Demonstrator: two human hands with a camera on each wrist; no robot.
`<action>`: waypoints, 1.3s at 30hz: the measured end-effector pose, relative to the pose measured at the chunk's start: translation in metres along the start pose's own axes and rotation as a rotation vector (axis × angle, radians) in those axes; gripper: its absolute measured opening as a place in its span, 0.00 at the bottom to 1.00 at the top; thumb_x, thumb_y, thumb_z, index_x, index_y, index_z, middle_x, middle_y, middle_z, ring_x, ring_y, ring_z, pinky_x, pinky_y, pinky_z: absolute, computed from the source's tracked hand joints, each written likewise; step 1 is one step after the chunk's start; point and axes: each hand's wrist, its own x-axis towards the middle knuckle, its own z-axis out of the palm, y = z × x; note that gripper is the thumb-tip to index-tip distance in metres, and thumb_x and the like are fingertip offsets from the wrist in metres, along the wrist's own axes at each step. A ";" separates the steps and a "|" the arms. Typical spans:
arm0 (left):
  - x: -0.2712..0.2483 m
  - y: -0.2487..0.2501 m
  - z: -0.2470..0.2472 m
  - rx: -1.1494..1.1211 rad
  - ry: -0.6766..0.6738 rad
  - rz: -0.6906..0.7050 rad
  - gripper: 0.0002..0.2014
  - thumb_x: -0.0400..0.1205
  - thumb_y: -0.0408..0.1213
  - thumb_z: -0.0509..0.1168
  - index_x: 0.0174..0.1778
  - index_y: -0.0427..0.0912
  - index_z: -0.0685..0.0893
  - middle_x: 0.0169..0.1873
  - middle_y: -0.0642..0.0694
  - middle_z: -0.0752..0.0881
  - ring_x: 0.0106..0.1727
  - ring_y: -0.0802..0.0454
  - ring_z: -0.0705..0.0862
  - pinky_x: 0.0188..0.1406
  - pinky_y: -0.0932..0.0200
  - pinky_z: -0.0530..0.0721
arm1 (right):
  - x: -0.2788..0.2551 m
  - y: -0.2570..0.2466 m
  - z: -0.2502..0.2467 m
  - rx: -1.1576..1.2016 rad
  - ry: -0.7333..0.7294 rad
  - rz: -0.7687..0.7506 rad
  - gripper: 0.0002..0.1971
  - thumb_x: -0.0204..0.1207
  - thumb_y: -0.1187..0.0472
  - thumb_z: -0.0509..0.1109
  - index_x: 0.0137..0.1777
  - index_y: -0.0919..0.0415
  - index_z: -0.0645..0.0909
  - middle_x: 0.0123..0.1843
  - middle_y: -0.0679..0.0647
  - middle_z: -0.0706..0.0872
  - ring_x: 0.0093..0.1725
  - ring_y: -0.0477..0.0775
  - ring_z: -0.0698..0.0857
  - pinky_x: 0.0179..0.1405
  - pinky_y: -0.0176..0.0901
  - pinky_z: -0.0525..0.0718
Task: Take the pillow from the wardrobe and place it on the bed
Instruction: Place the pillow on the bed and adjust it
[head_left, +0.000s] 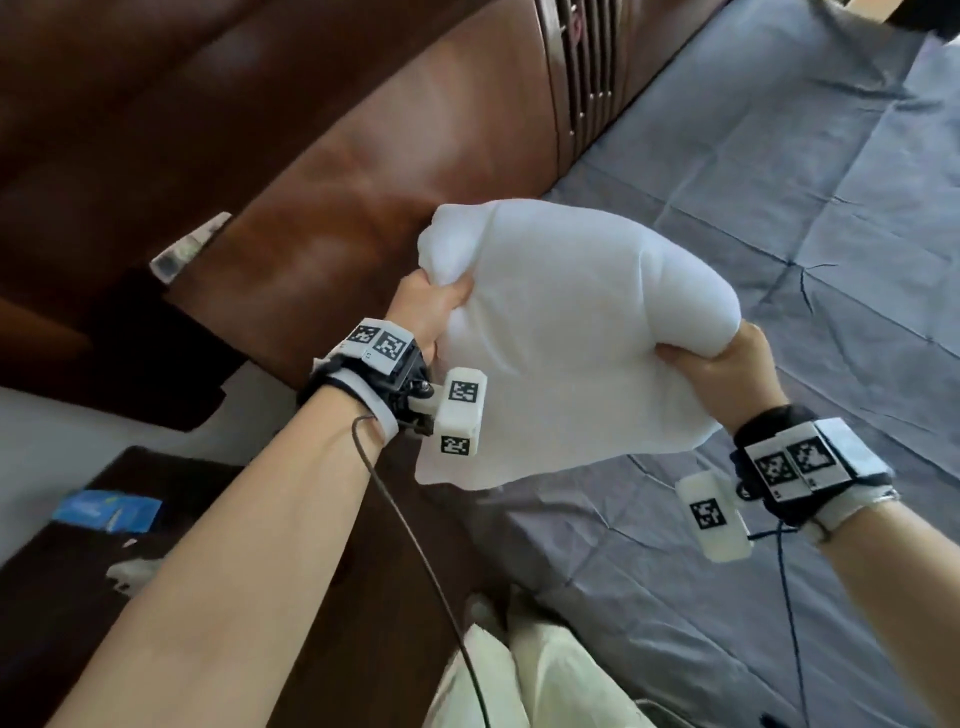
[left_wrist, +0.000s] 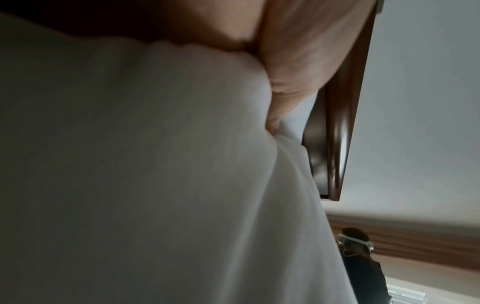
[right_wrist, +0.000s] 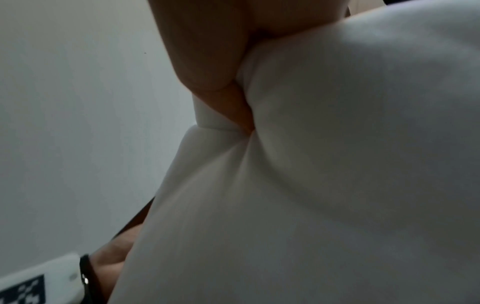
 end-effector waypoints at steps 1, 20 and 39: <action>0.014 -0.001 0.006 0.022 -0.006 0.030 0.11 0.71 0.40 0.72 0.47 0.45 0.83 0.54 0.38 0.89 0.56 0.38 0.88 0.61 0.37 0.85 | 0.008 0.009 0.006 0.009 0.041 0.002 0.18 0.65 0.66 0.79 0.55 0.71 0.84 0.54 0.64 0.87 0.52 0.54 0.82 0.50 0.46 0.76; 0.218 -0.250 0.002 0.563 -0.014 -0.192 0.25 0.77 0.43 0.63 0.71 0.45 0.77 0.66 0.42 0.84 0.66 0.42 0.82 0.65 0.55 0.78 | -0.002 0.235 0.234 0.117 -0.556 0.554 0.23 0.69 0.53 0.77 0.63 0.58 0.80 0.55 0.50 0.88 0.52 0.47 0.87 0.47 0.35 0.85; 0.130 -0.312 -0.049 -0.207 0.125 -0.944 0.52 0.54 0.66 0.78 0.72 0.45 0.74 0.61 0.39 0.87 0.52 0.40 0.88 0.28 0.49 0.87 | 0.053 0.209 0.234 0.451 -0.242 0.968 0.34 0.55 0.54 0.84 0.62 0.64 0.81 0.55 0.62 0.90 0.49 0.64 0.90 0.51 0.64 0.88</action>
